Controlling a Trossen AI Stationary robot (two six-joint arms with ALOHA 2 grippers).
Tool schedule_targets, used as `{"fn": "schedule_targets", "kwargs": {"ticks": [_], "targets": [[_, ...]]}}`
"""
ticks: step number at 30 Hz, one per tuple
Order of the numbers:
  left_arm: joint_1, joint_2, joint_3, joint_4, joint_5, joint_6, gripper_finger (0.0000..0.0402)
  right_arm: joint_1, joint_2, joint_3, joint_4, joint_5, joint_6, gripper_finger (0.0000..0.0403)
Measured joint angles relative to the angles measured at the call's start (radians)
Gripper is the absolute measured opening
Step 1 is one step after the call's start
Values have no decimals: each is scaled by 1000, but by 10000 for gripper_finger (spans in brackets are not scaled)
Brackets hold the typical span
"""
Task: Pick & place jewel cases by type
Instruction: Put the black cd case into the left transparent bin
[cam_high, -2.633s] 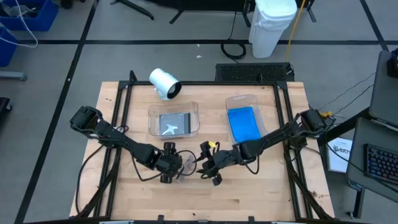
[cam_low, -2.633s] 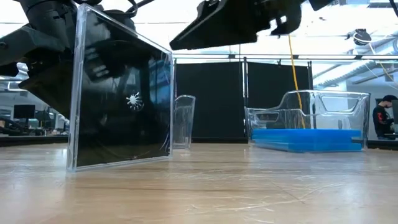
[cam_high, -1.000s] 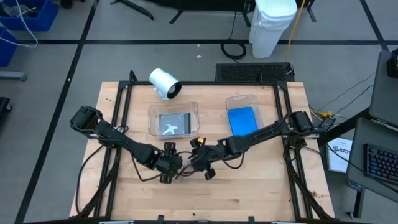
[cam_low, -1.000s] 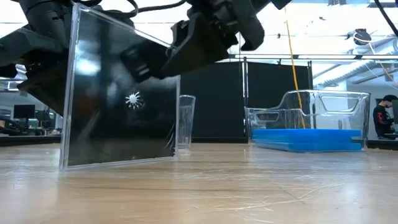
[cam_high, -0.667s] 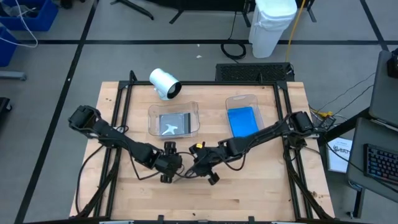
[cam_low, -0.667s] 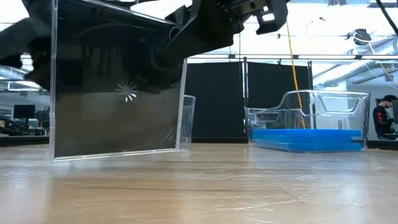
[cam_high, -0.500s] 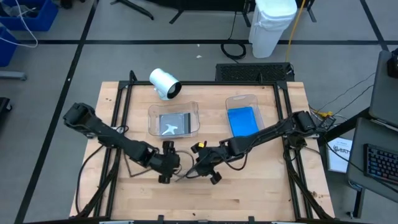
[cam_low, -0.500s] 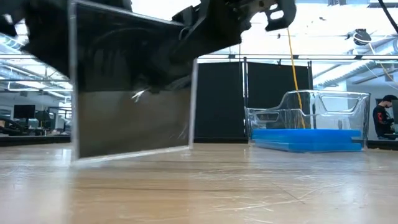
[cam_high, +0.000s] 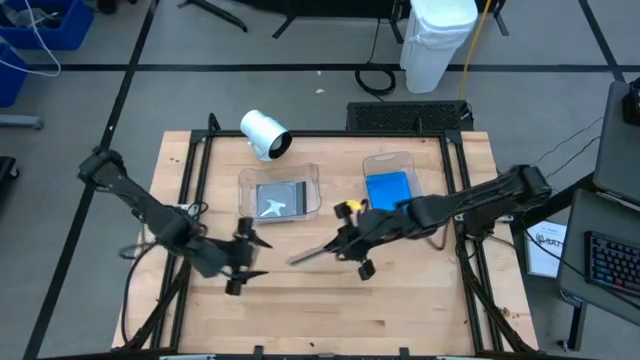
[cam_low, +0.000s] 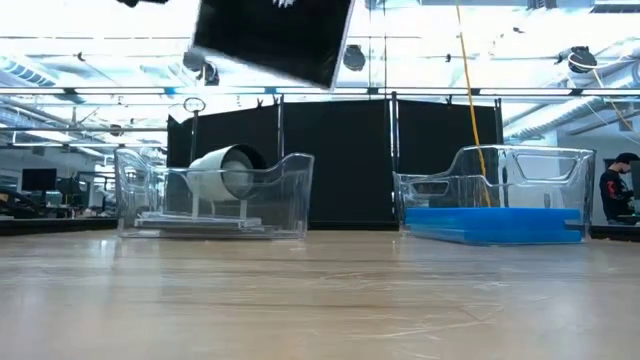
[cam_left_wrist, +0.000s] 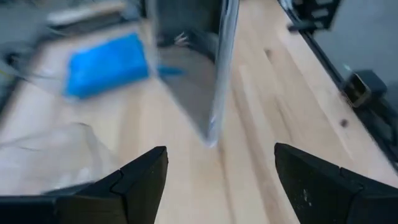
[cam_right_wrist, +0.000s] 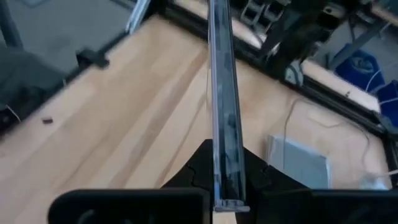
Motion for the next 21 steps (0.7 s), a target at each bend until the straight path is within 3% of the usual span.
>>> {"fn": "schedule_targets", "kwargs": {"ticks": [3, 7, 11, 15, 21], "targets": [[-44, -87, -53, 28, -112, 16, 296, -16, -81, -80, 28, -2, 30, 16], [-97, -223, -215, 141, -213, 27, 296, -51, -208, -250, 127, -2, 81, 16], [-115, -368, -427, 342, -235, 20, 296, -102, -353, -463, 288, -14, 140, 16], [-116, -496, -592, 524, -235, 47, 296, -167, -501, -667, 506, -108, 210, 19], [-116, -657, -706, 575, -276, 85, 296, -243, -687, -871, 696, -210, 246, 16]]}}
